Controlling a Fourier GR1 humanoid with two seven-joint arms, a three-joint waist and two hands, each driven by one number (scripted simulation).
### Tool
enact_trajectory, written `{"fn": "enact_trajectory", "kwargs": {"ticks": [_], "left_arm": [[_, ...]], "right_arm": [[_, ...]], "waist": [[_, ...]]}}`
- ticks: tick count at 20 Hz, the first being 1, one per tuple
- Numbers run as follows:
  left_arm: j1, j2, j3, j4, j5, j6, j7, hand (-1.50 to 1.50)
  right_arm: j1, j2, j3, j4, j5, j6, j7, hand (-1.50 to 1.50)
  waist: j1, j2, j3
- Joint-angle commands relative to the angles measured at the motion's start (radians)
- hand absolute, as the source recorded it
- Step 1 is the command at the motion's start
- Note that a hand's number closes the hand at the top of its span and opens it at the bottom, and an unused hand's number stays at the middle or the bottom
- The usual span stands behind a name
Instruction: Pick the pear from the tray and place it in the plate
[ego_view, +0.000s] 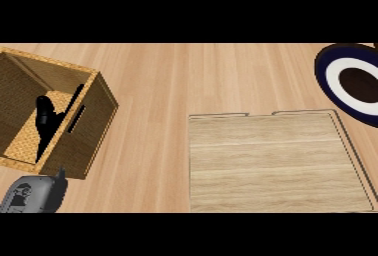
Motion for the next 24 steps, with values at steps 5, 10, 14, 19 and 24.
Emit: {"fn": "enact_trajectory", "kwargs": {"ticks": [5, 10, 14, 19, 24], "left_arm": [[-0.019, -0.015, -0.011, 0.027, -0.035, 0.009, -0.001, 0.0], [-0.031, -0.005, -0.008, 0.028, -0.019, -0.009, 0.024, 0.0], [0.033, -0.028, -0.02, 0.051, -0.041, 0.0, -0.067, 0.0], [0.004, -0.015, -0.006, 0.026, -0.023, -0.001, -0.006, 0.0], [-0.015, -0.006, -0.001, 0.043, -0.015, -0.014, 0.0, 0.0]], "right_arm": [[-0.034, -0.102, -0.01, 0.381, 0.044, -0.057, -0.225, 1.5], [-0.085, -0.15, -0.048, 0.507, -0.018, 0.154, -0.172, 1.5], [-0.054, -0.153, -0.025, 0.56, 0.002, 0.182, -0.346, -1.5], [-0.075, -0.183, -0.09, 0.55, -0.05, 0.104, -0.486, -1.5], [-0.157, -0.143, -0.194, 0.515, -0.197, 0.226, -0.624, -1.5]], "waist": [[0.012, 0.011, -0.004], [0.021, 0.015, -0.002], [0.025, 0.015, -0.002], [0.024, 0.013, -0.001], [0.005, 0.004, -0.003]]}}
